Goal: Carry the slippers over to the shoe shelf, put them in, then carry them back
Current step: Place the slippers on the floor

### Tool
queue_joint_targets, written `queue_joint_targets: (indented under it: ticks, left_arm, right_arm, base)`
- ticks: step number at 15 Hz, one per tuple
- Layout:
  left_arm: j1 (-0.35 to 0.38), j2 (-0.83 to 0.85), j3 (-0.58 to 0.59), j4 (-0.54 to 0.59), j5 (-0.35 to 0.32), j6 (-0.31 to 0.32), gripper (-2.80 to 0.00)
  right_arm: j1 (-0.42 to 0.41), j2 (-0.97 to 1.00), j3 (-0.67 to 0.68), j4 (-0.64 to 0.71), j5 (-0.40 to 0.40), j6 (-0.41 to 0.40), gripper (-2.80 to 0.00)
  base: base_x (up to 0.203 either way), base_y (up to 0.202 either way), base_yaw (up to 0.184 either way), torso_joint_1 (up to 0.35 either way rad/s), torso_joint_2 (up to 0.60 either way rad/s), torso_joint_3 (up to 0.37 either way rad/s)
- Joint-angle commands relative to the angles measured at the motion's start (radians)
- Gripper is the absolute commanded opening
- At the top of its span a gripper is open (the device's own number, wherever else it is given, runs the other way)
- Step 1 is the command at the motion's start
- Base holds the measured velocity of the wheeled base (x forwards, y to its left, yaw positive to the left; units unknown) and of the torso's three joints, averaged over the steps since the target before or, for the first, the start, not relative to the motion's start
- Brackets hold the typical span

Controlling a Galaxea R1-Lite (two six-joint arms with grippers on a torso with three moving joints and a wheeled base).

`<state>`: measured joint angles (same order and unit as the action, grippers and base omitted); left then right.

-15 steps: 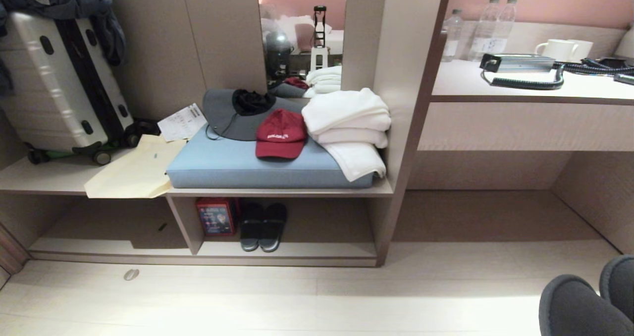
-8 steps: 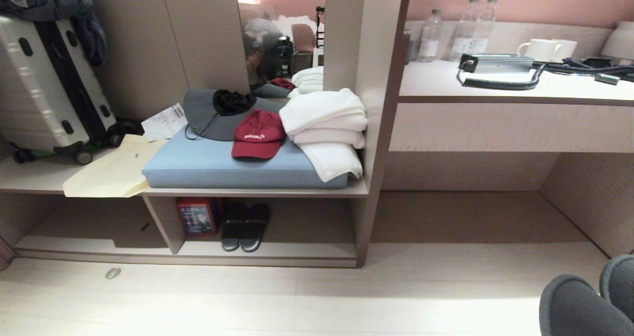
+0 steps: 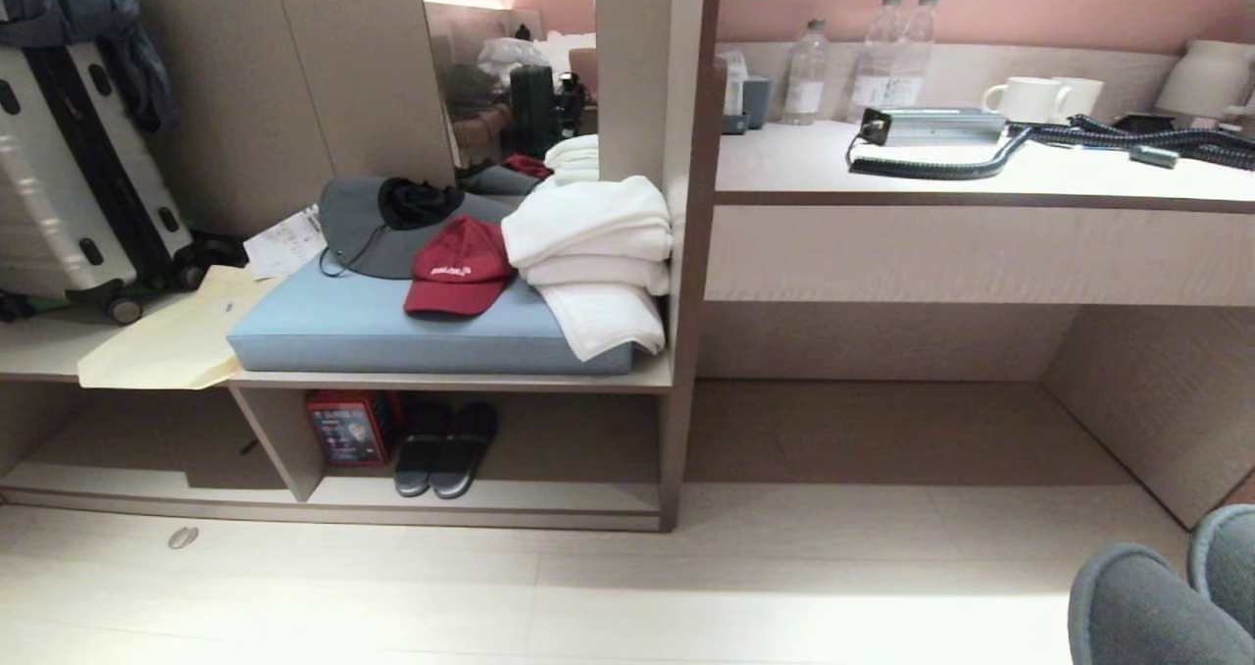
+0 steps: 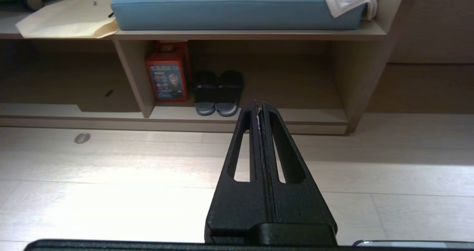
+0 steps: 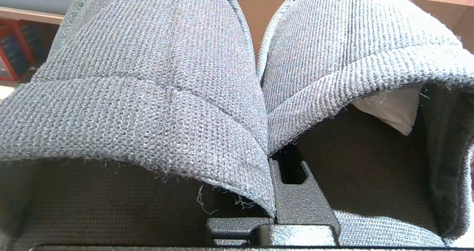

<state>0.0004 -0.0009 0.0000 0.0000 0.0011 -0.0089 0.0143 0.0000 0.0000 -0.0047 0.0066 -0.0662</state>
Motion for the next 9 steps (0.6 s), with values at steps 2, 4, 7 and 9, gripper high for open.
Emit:
queue_joint_targets:
  ticks: [2, 4, 7, 9]
  left_arm:
    - [0.000, 0.001, 0.002, 0.000, 0.000, 0.000, -2.80]
    - [0.001, 0.001, 0.000, 0.000, 0.000, 0.000, -2.80]
    - [0.001, 0.001, 0.000, 0.000, 0.000, 0.000, -2.80]
    - [0.001, 0.001, 0.002, 0.000, 0.000, 0.000, -2.80]
  right_arm:
    - [0.001, 0.002, 0.000, 0.000, 0.000, 0.000, -2.80]
    - [0.001, 0.001, 0.000, 0.000, 0.000, 0.000, -2.80]
    - [0.001, 0.002, 0.000, 0.000, 0.000, 0.000, -2.80]
    - [0.001, 0.000, 0.000, 0.000, 0.000, 0.000, -2.80]
  base:
    - [0.000, -0.194, 0.002, 0.002, 0.00, 0.002]
    - [0.000, -0.198, 0.003, 0.002, 0.00, 0.002]
    - [0.000, -0.196, 0.004, 0.004, 0.00, 0.002]
    - [0.000, -0.199, 0.004, 0.006, 0.00, 0.002]
